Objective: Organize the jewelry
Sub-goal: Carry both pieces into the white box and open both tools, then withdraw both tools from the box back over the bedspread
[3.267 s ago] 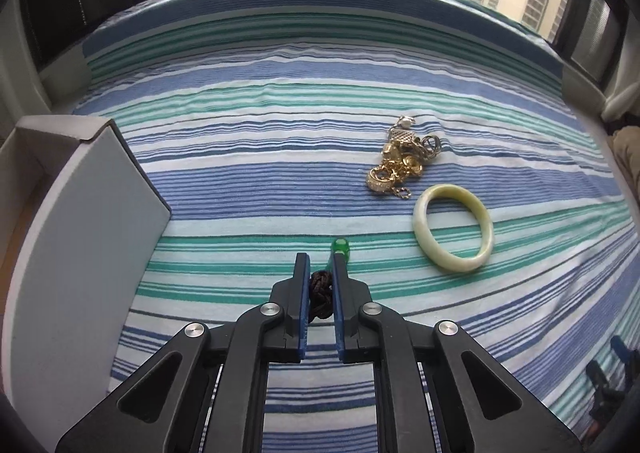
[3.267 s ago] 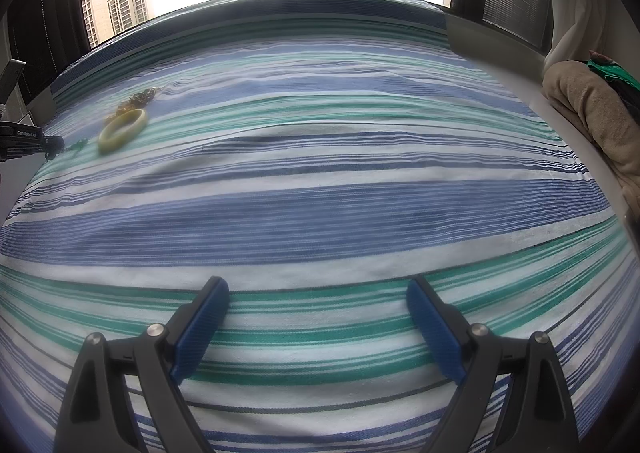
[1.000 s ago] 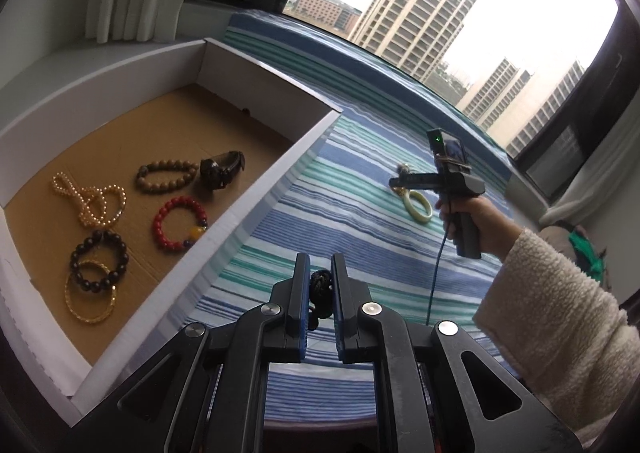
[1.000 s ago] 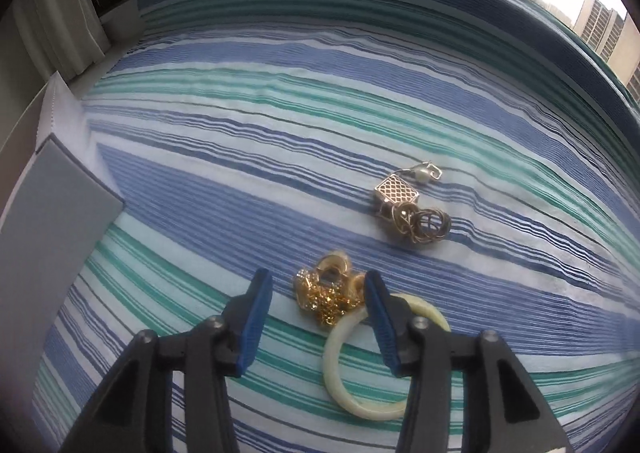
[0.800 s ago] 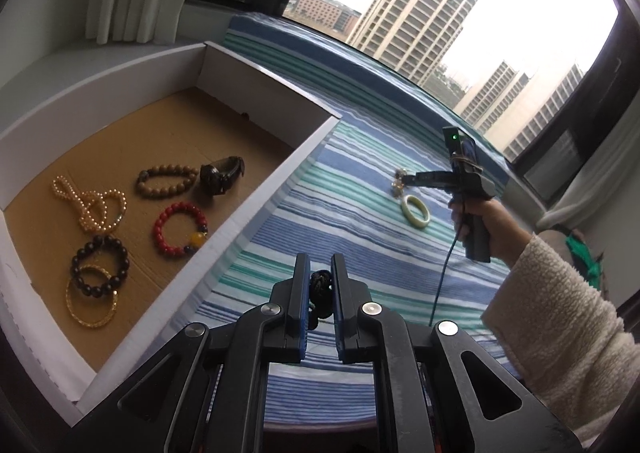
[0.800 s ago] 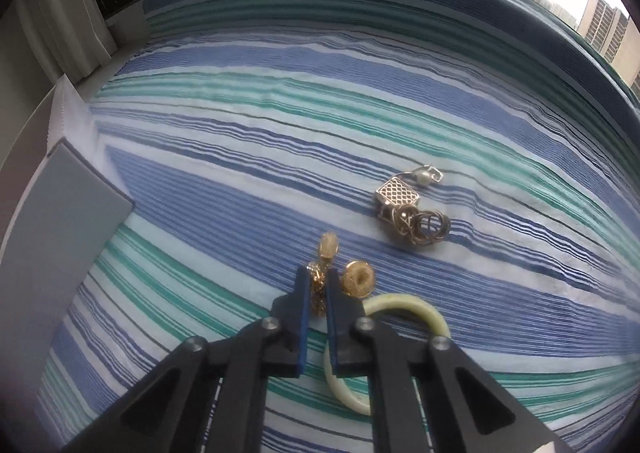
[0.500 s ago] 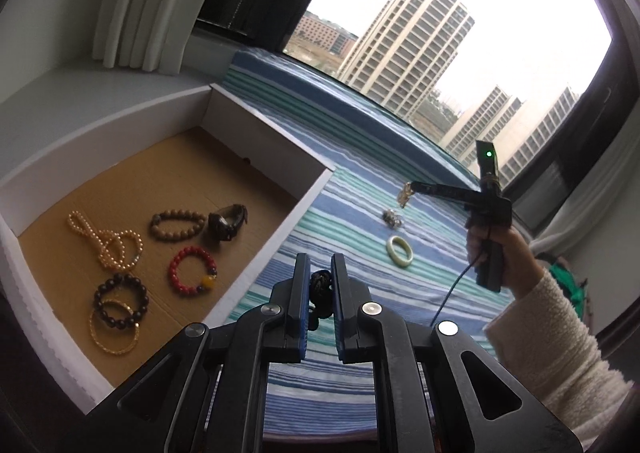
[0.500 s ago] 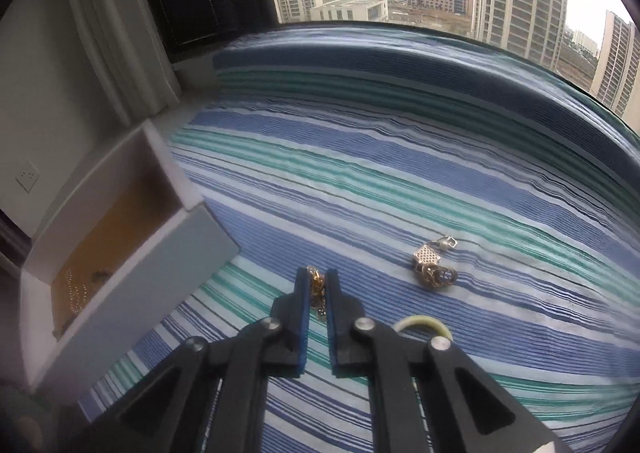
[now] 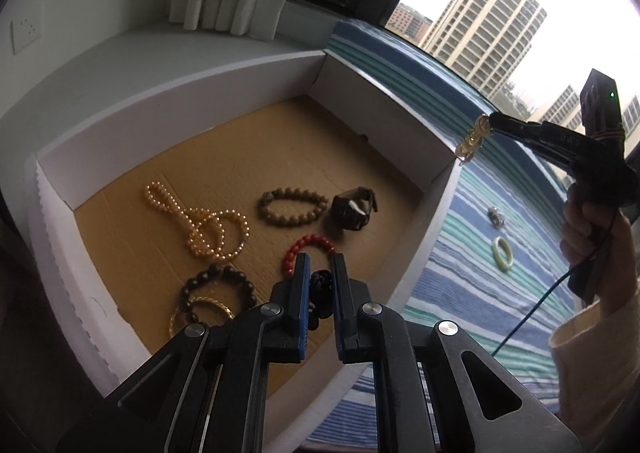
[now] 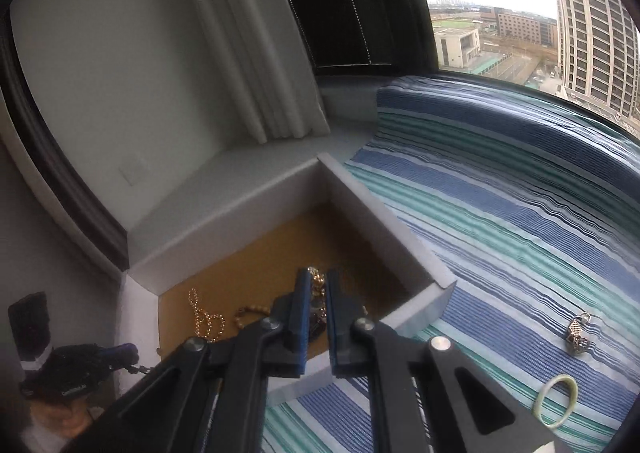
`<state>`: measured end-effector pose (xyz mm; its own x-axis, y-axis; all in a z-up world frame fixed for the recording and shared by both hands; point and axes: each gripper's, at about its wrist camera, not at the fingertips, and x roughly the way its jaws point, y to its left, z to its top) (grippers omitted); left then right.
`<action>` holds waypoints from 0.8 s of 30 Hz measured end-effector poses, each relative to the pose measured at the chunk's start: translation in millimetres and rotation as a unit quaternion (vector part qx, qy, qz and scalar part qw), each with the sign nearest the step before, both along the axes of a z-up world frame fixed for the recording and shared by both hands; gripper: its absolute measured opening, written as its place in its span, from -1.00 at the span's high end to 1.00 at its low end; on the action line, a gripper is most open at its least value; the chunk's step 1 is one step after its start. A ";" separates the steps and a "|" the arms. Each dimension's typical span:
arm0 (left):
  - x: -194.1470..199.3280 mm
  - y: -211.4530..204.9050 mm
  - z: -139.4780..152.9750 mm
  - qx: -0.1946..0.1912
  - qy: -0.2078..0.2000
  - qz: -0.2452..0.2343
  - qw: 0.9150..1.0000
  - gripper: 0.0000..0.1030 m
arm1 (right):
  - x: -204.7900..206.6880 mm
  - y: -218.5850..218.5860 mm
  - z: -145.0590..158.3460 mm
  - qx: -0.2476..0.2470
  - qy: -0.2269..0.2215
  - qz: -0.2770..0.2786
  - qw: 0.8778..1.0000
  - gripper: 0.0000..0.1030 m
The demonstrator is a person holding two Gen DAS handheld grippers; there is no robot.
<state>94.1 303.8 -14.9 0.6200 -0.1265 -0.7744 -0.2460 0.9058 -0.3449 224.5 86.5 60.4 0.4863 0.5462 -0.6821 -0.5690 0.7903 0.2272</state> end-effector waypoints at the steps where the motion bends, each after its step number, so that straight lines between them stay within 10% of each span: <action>1: 3.7 0.1 -8.1 0.000 0.008 0.002 1.000 0.84 | 4.4 10.5 -9.6 -0.012 -0.004 0.001 1.000 0.86; 8: 16.1 -0.6 -46.6 0.035 0.060 0.017 0.997 0.81 | 21.4 39.1 -67.1 -0.070 -0.004 -0.042 0.997 0.79; 13: -0.3 -3.5 -44.4 0.059 0.048 0.035 0.996 -0.36 | 10.4 14.5 -72.5 -0.052 -0.010 -0.075 0.996 -0.02; 24: -20.1 -95.0 2.4 0.083 -0.040 -0.035 0.995 -0.79 | -87.1 -110.9 -98.1 -0.114 -0.084 -0.141 0.980 -0.41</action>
<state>74.0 208.8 -12.4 0.6751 -0.0456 -0.7363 -0.1583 0.9659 -0.2050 137.4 -24.3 -37.7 0.7114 0.2170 -0.6684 -0.3347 0.9409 -0.0508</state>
